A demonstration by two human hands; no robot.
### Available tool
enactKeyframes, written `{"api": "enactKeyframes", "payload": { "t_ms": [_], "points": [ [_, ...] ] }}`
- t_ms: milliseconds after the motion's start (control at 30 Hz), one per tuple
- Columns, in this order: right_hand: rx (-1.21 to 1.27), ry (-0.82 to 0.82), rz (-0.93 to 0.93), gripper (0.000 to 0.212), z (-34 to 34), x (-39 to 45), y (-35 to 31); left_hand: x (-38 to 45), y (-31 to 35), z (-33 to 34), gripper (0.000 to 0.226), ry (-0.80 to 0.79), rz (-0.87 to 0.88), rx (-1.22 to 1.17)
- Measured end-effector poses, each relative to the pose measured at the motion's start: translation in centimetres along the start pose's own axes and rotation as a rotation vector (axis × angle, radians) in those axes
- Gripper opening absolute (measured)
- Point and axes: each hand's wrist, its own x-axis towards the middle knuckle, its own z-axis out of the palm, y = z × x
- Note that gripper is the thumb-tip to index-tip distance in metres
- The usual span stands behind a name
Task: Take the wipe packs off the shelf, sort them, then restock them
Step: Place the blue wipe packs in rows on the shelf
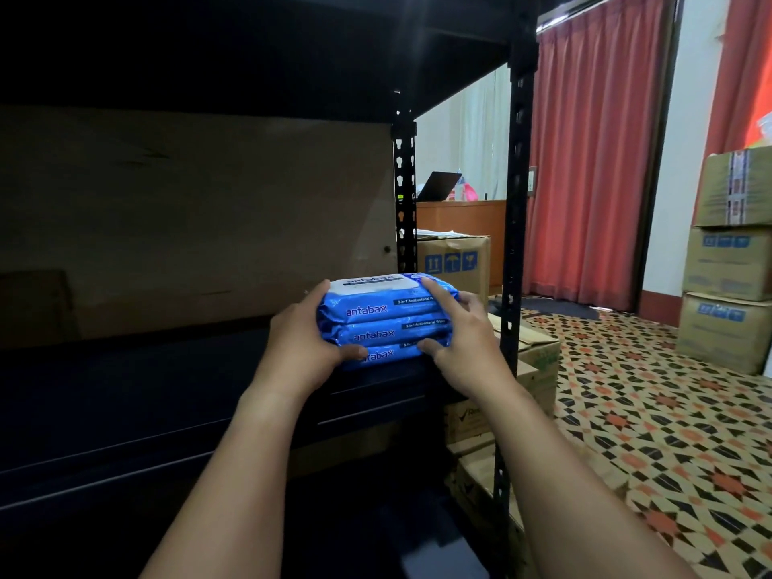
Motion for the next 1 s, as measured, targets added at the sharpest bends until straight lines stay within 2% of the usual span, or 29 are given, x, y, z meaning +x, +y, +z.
{"api": "enactKeyframes", "payload": {
  "t_ms": [433, 700, 833, 933, 1000],
  "points": [
    [-0.159, -0.012, 0.03, 0.087, 2.0, 3.7, 1.9, 3.1, -2.4, 2.8, 0.109, 0.076, 0.03, 0.013],
    [-0.186, -0.077, 0.049, 0.101, 1.7, 2.2, 1.0, 1.5, -1.8, 2.9, 0.117, 0.087, 0.041, 0.096],
    [-0.204, -0.096, 0.088, 0.095, 0.9, 0.1, -0.2, -1.5, -1.0, 2.5, 0.098, 0.134, 0.098, 0.149],
    [-0.212, -0.103, 0.093, 0.086, -0.1, -1.6, -1.7, -3.9, -0.4, 2.0, 0.067, 0.253, 0.25, 0.202],
    [-0.151, -0.045, 0.079, 0.074, -0.2, -3.5, -2.7, -6.1, 0.0, 1.9, 0.041, 0.365, 0.404, 0.142]
  ]
}}
